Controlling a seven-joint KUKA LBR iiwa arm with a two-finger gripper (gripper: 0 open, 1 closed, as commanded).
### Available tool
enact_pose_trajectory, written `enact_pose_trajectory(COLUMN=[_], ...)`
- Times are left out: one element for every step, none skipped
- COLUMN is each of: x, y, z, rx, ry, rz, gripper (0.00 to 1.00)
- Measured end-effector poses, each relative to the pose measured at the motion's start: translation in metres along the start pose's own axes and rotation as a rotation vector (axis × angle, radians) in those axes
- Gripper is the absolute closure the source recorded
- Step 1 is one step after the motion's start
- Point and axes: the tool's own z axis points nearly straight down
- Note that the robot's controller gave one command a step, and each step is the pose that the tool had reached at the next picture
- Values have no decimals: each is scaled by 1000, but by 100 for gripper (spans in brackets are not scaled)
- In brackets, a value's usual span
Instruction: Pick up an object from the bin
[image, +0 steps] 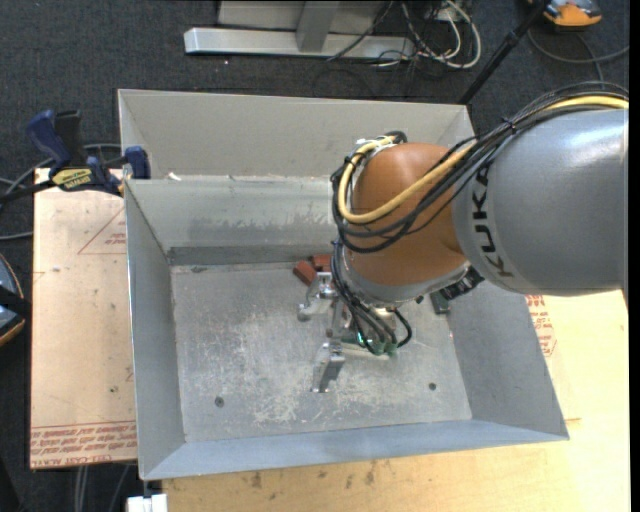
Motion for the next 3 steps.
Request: enact_pose_trajectory(x=[-2, -4, 28], y=[-1, 22, 39], z=[-4, 43, 93], rx=[-1, -1, 0], ry=[-7, -16, -9], rz=[2, -43, -130], gripper=[0, 0, 0])
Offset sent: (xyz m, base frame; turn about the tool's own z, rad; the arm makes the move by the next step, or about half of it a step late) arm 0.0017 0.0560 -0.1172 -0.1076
